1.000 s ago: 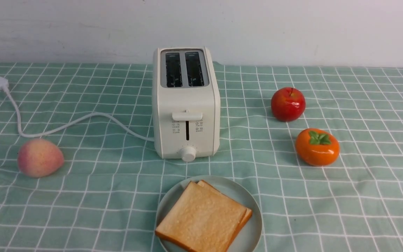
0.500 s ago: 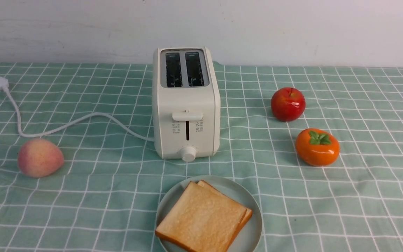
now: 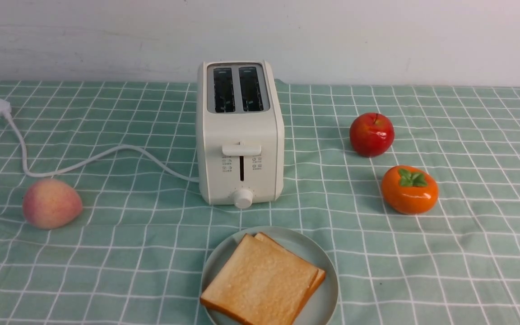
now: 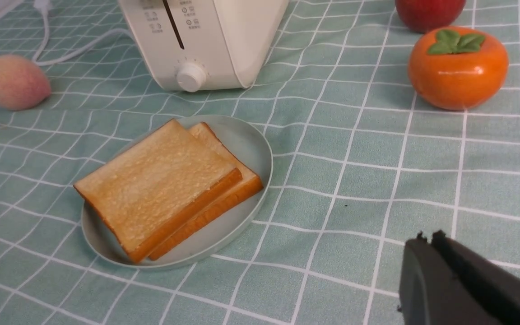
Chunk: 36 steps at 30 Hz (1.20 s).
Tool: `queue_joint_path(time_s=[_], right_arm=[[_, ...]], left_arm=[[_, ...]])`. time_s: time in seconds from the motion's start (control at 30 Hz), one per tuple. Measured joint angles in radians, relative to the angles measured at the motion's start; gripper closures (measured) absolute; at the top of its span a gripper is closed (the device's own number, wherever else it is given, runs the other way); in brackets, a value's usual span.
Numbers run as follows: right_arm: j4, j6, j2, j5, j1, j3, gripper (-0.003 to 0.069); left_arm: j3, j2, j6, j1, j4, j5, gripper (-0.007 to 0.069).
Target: Take toasted bread from bread machine on blue coffee table place on plate.
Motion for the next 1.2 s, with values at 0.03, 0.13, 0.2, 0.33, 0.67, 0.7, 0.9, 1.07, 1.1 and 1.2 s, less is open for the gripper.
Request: queue_joint_path(time_s=[0.03,0.13,0.2,0.33,0.67,0.7,0.9,1.07,1.1,1.2], right_arm=[[0.000,0.000,-0.001,0.000,0.000,0.000,0.0656],[0.000,0.000,-0.002,0.000,0.000,0.000,0.0656],[0.000,0.000,-0.003,0.000,0.000,0.000,0.0656],[0.000,0.000,-0.003,-0.001,0.000,0.000,0.0656],[0.000,0.000,-0.003,-0.001,0.000,0.000,0.0654],[0.000,0.000,-0.003,-0.001,0.000,0.000,0.0654],[0.000,0.000,-0.003,-0.001,0.000,0.000,0.0645],[0.000,0.000,-0.003,-0.001,0.000,0.000,0.0641],[0.000,0.000,-0.003,-0.001,0.000,0.000,0.0639],[0.000,0.000,-0.003,-0.001,0.000,0.000,0.0636]], left_arm=[[0.020,0.000,0.015,0.000,0.044,-0.043,0.0638],[0.103,0.000,0.004,0.024,0.209,-0.205,0.0638],[0.163,0.000,-0.033,0.073,0.282,-0.297,0.0638],[0.259,0.000,-0.101,0.177,0.378,-0.397,0.0638],[0.462,0.001,-0.187,0.355,0.433,-0.424,0.0638],[0.462,0.001,-0.187,0.355,0.434,-0.422,0.0638],[0.462,0.001,-0.187,0.357,0.447,-0.381,0.0638],[0.462,0.001,-0.187,0.357,0.447,-0.376,0.0637],[0.462,0.001,-0.187,0.357,0.447,-0.376,0.0636],[0.462,0.001,-0.187,0.357,0.447,-0.374,0.0635]])
